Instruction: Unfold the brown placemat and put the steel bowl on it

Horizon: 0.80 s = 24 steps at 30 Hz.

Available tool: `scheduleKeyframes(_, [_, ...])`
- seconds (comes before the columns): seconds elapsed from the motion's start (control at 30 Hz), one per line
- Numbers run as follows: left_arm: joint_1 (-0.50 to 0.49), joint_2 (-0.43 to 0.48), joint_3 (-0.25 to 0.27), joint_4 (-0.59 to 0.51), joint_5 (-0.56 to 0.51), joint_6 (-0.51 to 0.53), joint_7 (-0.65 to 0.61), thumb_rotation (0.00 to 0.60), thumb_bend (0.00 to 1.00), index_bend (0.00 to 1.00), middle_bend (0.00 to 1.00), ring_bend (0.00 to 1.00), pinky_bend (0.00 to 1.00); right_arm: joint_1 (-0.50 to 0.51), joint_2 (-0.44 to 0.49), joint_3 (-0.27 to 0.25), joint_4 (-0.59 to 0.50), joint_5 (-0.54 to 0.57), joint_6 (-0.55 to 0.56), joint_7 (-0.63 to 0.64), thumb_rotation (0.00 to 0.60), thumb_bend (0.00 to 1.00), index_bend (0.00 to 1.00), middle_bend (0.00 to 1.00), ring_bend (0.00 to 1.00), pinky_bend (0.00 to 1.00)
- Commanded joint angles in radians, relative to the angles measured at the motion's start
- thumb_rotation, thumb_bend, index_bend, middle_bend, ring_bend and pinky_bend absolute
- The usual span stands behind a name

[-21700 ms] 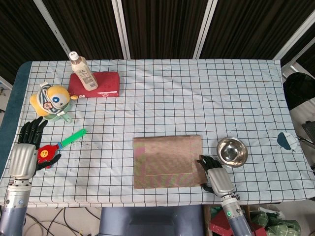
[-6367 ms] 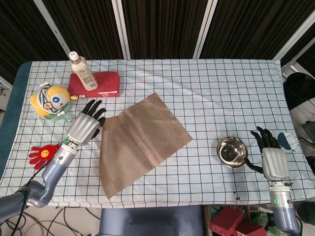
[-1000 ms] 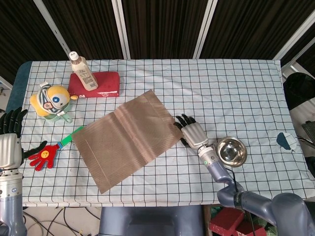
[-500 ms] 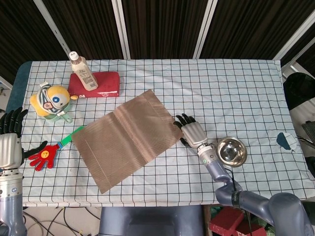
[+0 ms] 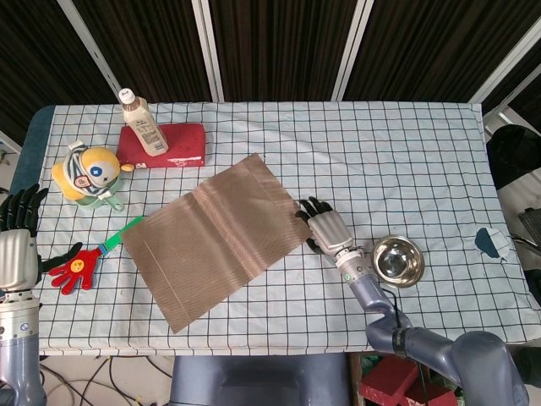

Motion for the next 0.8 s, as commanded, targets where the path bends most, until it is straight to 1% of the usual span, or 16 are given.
scheduleKeyframes(0.03, [0.000, 0.000, 0.000, -0.001, -0.001, -0.001, -0.001, 0.600, 0.02, 0.12, 0.06, 0.01, 0.01, 0.007, -0.011, 0.002, 0.015, -0.006, 0.001, 0.011, 0.600, 0.35, 0.32, 0.10, 0.06, 0.16])
scheduleKeyframes(0.13, [0.000, 0.001, -0.001, -0.002, -0.003, -0.003, -0.002, 0.600, 0.02, 0.12, 0.06, 0.01, 0.01, 0.011, -0.019, 0.000, 0.030, -0.015, 0.003, 0.023, 0.600, 0.39, 0.35, 0.10, 0.06, 0.16])
scheduleKeyframes(0.4, [0.000, 0.001, -0.002, -0.005, -0.003, -0.004, -0.003, 0.600, 0.02, 0.12, 0.06, 0.01, 0.01, 0.013, -0.032, -0.006, 0.052, -0.033, 0.010, 0.053, 0.600, 0.42, 0.42, 0.11, 0.06, 0.16])
scheduleKeyframes(0.47, [0.000, 0.001, -0.002, -0.005, -0.003, -0.005, -0.003, 0.600, 0.02, 0.12, 0.06, 0.01, 0.01, 0.012, -0.030, -0.007, 0.049, -0.035, 0.015, 0.056, 0.600, 0.44, 0.47, 0.11, 0.06, 0.16])
scheduleKeyframes(0.57, [0.000, 0.001, -0.002, -0.006, -0.003, -0.006, -0.003, 0.600, 0.02, 0.12, 0.06, 0.01, 0.01, 0.007, -0.025, -0.010, 0.036, -0.043, 0.027, 0.061, 0.600, 0.47, 0.52, 0.11, 0.06, 0.16])
scheduleKeyframes(0.8, [0.000, 0.001, 0.001, -0.008, 0.001, -0.006, -0.003, 0.600, 0.02, 0.12, 0.06, 0.01, 0.01, -0.017, 0.006, -0.026, -0.037, -0.067, 0.071, 0.056, 0.600, 0.50, 0.57, 0.11, 0.06, 0.16])
